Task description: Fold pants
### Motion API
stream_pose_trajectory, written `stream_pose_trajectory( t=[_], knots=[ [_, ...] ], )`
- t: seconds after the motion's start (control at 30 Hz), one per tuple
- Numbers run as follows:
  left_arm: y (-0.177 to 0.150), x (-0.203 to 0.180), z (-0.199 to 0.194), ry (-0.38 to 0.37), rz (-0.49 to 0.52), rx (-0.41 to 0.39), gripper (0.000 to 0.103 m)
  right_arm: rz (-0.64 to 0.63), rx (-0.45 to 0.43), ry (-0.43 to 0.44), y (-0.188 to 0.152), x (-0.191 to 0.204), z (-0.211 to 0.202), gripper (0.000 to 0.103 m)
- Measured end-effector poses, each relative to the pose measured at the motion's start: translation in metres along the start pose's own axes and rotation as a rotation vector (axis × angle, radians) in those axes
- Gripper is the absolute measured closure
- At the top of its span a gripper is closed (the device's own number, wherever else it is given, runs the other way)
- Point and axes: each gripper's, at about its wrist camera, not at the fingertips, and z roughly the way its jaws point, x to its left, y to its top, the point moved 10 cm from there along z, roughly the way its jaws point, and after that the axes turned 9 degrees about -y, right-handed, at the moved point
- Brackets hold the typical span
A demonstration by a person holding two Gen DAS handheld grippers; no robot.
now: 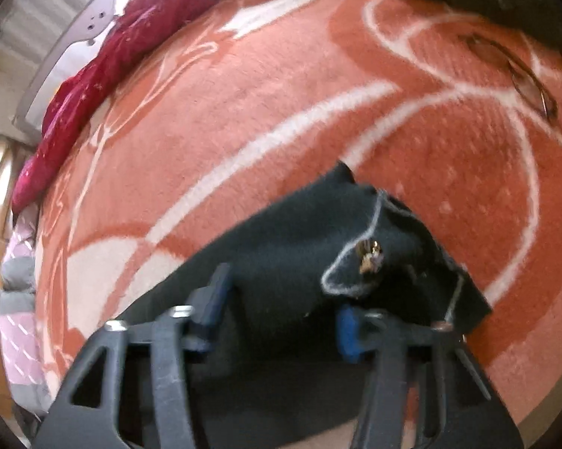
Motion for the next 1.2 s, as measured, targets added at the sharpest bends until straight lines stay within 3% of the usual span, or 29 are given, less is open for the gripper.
stream_pose_trajectory(
  t=[0.03, 0.1, 0.2, 0.33, 0.43, 0.53, 0.6, 0.7, 0.77, 0.8, 0.83, 0.93, 1.03, 1.13, 1.2],
  knots=[
    [0.004, -0.002, 0.002, -0.003, 0.003, 0.019, 0.099, -0.023, -0.003, -0.005, 0.002, 0.004, -0.002, 0.097],
    [0.018, -0.015, -0.014, -0.064, -0.003, -0.022, 0.099, -0.045, -0.053, 0.024, 0.015, 0.012, -0.020, 0.097],
    [0.027, -0.044, -0.055, -0.133, 0.076, -0.106, 0.099, -0.054, -0.157, 0.122, 0.035, 0.021, -0.072, 0.097],
    [0.008, -0.046, -0.075, -0.147, 0.129, -0.119, 0.098, -0.085, -0.228, 0.147, 0.029, 0.008, -0.116, 0.097],
    [-0.024, -0.014, -0.049, -0.110, 0.099, -0.047, 0.098, -0.100, -0.188, 0.089, 0.009, -0.016, -0.094, 0.097],
    [-0.055, 0.028, -0.013, -0.055, 0.016, 0.060, 0.098, -0.069, -0.093, 0.046, -0.019, -0.039, -0.050, 0.097],
    [-0.064, 0.042, -0.005, -0.055, -0.018, 0.074, 0.096, -0.049, -0.066, 0.019, -0.033, -0.049, -0.031, 0.097],
    [-0.063, 0.044, -0.009, -0.091, -0.048, 0.070, 0.085, -0.004, -0.040, 0.045, -0.041, -0.058, -0.024, 0.093],
    [-0.065, 0.040, -0.015, -0.093, -0.017, 0.071, 0.081, 0.040, -0.022, 0.055, -0.041, -0.066, -0.026, 0.084],
    [-0.067, 0.035, -0.022, -0.091, 0.017, 0.070, 0.078, 0.058, -0.022, 0.046, -0.039, -0.072, -0.029, 0.073],
    [-0.069, 0.032, -0.029, -0.100, 0.040, 0.071, 0.071, 0.074, -0.027, 0.038, -0.038, -0.078, -0.031, 0.068],
    [-0.070, 0.020, -0.059, -0.162, 0.101, 0.045, 0.049, 0.126, -0.073, 0.058, -0.026, -0.098, -0.048, 0.065],
    [-0.048, 0.011, -0.091, -0.180, 0.133, -0.047, 0.035, 0.154, -0.100, 0.041, -0.013, -0.114, -0.055, 0.060],
    [-0.011, 0.020, -0.102, -0.141, 0.095, -0.140, 0.027, 0.183, -0.093, 0.103, -0.004, -0.106, -0.050, 0.060],
    [0.005, 0.028, -0.081, -0.091, 0.081, -0.100, 0.027, 0.180, -0.070, 0.105, -0.003, -0.098, -0.039, 0.059]
  ],
)
